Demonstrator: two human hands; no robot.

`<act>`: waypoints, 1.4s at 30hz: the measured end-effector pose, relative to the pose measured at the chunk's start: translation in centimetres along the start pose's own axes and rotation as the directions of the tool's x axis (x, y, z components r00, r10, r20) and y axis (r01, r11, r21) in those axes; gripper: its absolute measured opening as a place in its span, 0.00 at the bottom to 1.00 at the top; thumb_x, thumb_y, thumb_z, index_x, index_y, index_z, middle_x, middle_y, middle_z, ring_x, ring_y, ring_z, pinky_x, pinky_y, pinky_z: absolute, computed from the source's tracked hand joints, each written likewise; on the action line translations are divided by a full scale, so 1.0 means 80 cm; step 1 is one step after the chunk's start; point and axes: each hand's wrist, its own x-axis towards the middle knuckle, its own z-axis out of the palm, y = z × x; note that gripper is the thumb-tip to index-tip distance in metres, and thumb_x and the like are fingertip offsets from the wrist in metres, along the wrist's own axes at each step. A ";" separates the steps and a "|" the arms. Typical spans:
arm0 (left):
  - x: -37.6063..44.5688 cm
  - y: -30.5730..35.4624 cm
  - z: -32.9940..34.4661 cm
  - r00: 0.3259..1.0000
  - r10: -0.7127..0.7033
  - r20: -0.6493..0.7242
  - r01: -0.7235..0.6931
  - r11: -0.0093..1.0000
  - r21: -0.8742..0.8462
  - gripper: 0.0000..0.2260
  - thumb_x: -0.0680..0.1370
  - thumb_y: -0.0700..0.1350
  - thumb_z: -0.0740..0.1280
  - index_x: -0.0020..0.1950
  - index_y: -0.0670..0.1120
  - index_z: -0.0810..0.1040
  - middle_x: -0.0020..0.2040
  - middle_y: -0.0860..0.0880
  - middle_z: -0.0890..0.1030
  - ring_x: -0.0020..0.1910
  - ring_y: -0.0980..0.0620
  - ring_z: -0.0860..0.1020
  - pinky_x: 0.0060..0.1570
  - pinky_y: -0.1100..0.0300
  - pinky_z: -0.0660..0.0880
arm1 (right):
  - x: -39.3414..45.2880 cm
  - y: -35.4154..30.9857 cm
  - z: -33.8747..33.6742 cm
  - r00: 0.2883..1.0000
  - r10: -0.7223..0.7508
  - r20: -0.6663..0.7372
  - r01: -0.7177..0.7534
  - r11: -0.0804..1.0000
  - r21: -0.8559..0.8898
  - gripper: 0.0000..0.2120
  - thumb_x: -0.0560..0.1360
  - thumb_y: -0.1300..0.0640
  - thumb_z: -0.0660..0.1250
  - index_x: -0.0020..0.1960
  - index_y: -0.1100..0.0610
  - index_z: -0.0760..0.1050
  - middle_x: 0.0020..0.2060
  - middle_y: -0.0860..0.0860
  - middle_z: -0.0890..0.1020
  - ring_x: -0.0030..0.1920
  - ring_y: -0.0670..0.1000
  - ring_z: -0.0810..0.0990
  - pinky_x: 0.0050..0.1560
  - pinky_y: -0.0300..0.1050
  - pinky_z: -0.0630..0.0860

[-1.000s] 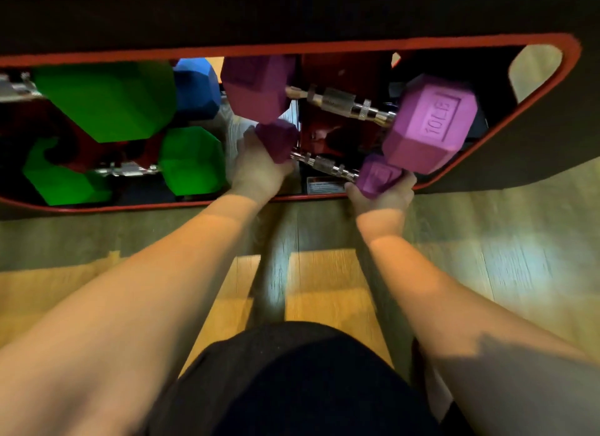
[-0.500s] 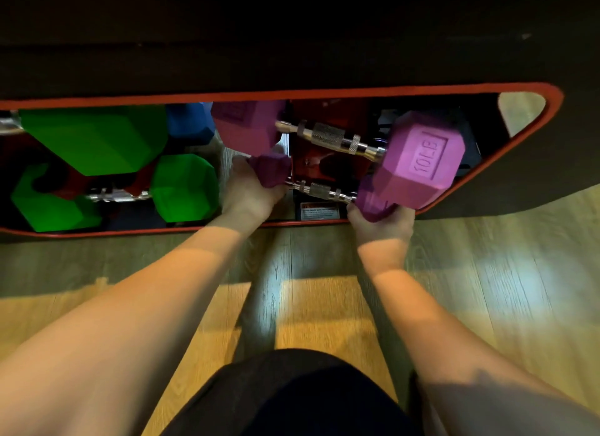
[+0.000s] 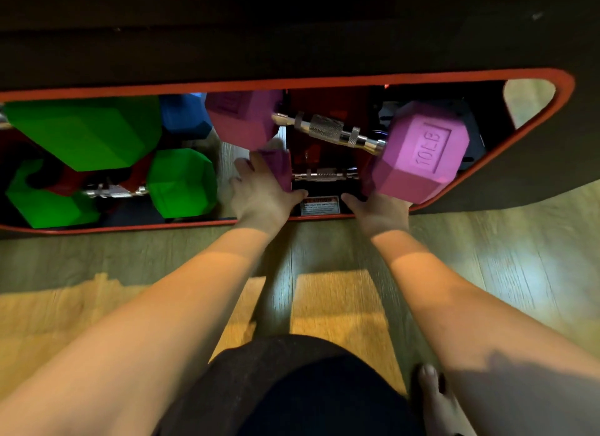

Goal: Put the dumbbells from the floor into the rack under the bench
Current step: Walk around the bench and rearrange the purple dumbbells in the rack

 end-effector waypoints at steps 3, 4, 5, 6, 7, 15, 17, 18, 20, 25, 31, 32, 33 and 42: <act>0.004 0.000 0.000 0.999 0.033 -0.018 -0.032 0.999 0.018 0.47 0.63 0.61 0.79 0.73 0.46 0.60 0.66 0.43 0.67 0.61 0.40 0.74 0.52 0.48 0.75 | -0.009 -0.003 -0.005 1.000 0.020 0.007 -0.020 1.000 -0.003 0.23 0.80 0.41 0.59 0.62 0.59 0.76 0.60 0.61 0.78 0.64 0.64 0.72 0.65 0.59 0.67; 0.006 -0.002 0.002 0.999 0.039 -0.021 -0.039 0.999 0.002 0.46 0.62 0.60 0.79 0.73 0.46 0.60 0.66 0.44 0.67 0.60 0.39 0.75 0.52 0.47 0.76 | -0.011 -0.005 -0.008 1.000 0.018 0.008 -0.018 1.000 -0.005 0.24 0.81 0.41 0.59 0.64 0.59 0.74 0.61 0.61 0.78 0.65 0.63 0.71 0.66 0.58 0.66; 0.008 -0.005 0.004 0.999 0.046 -0.026 -0.046 0.999 -0.021 0.46 0.62 0.59 0.79 0.72 0.46 0.61 0.65 0.43 0.67 0.59 0.39 0.76 0.51 0.47 0.76 | -0.012 -0.007 -0.011 1.000 0.021 0.013 -0.021 1.000 -0.007 0.24 0.81 0.42 0.58 0.66 0.59 0.73 0.62 0.61 0.77 0.66 0.63 0.70 0.66 0.58 0.66; 0.010 -0.007 0.006 0.998 0.051 -0.034 -0.053 0.998 -0.044 0.46 0.61 0.59 0.80 0.72 0.46 0.61 0.65 0.43 0.67 0.58 0.39 0.76 0.51 0.46 0.77 | -0.014 -0.010 -0.014 1.000 0.022 0.014 -0.022 1.000 -0.001 0.24 0.81 0.42 0.58 0.66 0.60 0.73 0.63 0.61 0.77 0.66 0.63 0.70 0.66 0.56 0.66; 0.011 -0.008 0.007 0.998 0.056 -0.042 -0.059 0.996 -0.060 0.46 0.61 0.58 0.80 0.71 0.46 0.62 0.64 0.43 0.68 0.58 0.39 0.76 0.51 0.46 0.77 | -0.015 -0.011 -0.016 0.999 0.026 0.021 -0.026 1.000 0.006 0.23 0.82 0.43 0.58 0.66 0.60 0.73 0.63 0.61 0.76 0.67 0.63 0.70 0.66 0.55 0.66; 0.014 -0.010 0.008 0.996 0.064 -0.064 -0.068 0.995 -0.071 0.47 0.60 0.59 0.81 0.71 0.44 0.63 0.65 0.42 0.69 0.58 0.39 0.76 0.53 0.48 0.75 | -0.018 -0.015 -0.017 0.999 0.043 0.019 -0.042 0.999 -0.030 0.22 0.82 0.43 0.58 0.65 0.58 0.72 0.65 0.59 0.74 0.67 0.63 0.68 0.64 0.53 0.64; 0.014 -0.012 0.007 0.995 0.065 -0.069 -0.070 0.995 -0.067 0.47 0.60 0.59 0.81 0.71 0.43 0.63 0.65 0.42 0.69 0.58 0.40 0.76 0.53 0.48 0.75 | -0.018 -0.017 -0.017 0.999 0.047 0.024 -0.046 0.998 -0.037 0.21 0.82 0.43 0.58 0.63 0.58 0.73 0.63 0.59 0.76 0.66 0.62 0.69 0.63 0.53 0.64; 0.013 -0.012 0.006 0.995 0.068 -0.072 -0.073 0.995 -0.068 0.47 0.60 0.59 0.81 0.71 0.43 0.63 0.65 0.42 0.69 0.58 0.40 0.76 0.53 0.48 0.75 | -0.018 -0.017 -0.017 0.999 0.046 0.022 -0.045 0.998 -0.045 0.20 0.82 0.43 0.58 0.63 0.58 0.74 0.62 0.59 0.76 0.66 0.62 0.69 0.63 0.53 0.64; 0.013 -0.013 0.006 0.995 0.066 -0.074 -0.071 0.995 -0.071 0.47 0.59 0.60 0.80 0.70 0.43 0.64 0.64 0.42 0.69 0.58 0.40 0.76 0.53 0.48 0.75 | -0.019 -0.019 -0.018 0.999 0.038 0.021 -0.037 0.998 -0.047 0.19 0.82 0.44 0.58 0.62 0.58 0.74 0.62 0.59 0.76 0.65 0.62 0.70 0.63 0.52 0.65; 0.013 -0.014 0.003 0.997 0.050 -0.067 -0.053 0.997 -0.058 0.47 0.59 0.61 0.80 0.69 0.42 0.64 0.64 0.42 0.69 0.58 0.40 0.76 0.53 0.48 0.75 | -0.023 -0.023 -0.018 0.999 0.027 0.019 -0.027 0.999 -0.029 0.19 0.82 0.45 0.58 0.63 0.59 0.72 0.61 0.60 0.76 0.65 0.62 0.70 0.61 0.52 0.65; 0.012 -0.015 0.003 0.995 0.075 -0.064 -0.076 0.997 -0.023 0.47 0.61 0.62 0.79 0.70 0.41 0.62 0.64 0.41 0.69 0.58 0.40 0.76 0.54 0.49 0.75 | -0.023 -0.024 -0.022 0.999 0.027 0.031 -0.026 0.999 -0.033 0.19 0.83 0.46 0.58 0.62 0.61 0.73 0.61 0.61 0.77 0.65 0.62 0.70 0.61 0.51 0.65; 0.012 -0.015 0.003 0.995 0.080 -0.064 -0.081 0.997 -0.012 0.47 0.61 0.62 0.79 0.70 0.41 0.63 0.64 0.40 0.69 0.58 0.40 0.76 0.54 0.49 0.75 | -0.023 -0.024 -0.022 0.999 0.034 0.036 -0.034 0.999 -0.025 0.20 0.83 0.46 0.58 0.62 0.61 0.73 0.61 0.61 0.76 0.65 0.62 0.70 0.61 0.51 0.65; 0.012 -0.015 0.003 0.994 0.085 -0.062 -0.085 0.996 -0.004 0.47 0.62 0.62 0.78 0.71 0.41 0.62 0.64 0.40 0.69 0.57 0.40 0.76 0.53 0.50 0.75 | -0.023 -0.024 -0.022 0.998 0.041 0.043 -0.040 0.999 -0.017 0.20 0.83 0.45 0.58 0.63 0.61 0.73 0.62 0.61 0.76 0.65 0.62 0.70 0.62 0.51 0.65; 0.013 -0.016 0.004 0.991 0.117 -0.068 -0.118 0.993 -0.018 0.46 0.62 0.61 0.79 0.71 0.41 0.63 0.64 0.40 0.69 0.58 0.39 0.75 0.54 0.49 0.75 | -0.016 -0.014 -0.017 0.999 0.021 0.042 -0.020 1.000 -0.020 0.13 0.82 0.45 0.58 0.51 0.54 0.70 0.58 0.59 0.77 0.62 0.61 0.71 0.63 0.56 0.68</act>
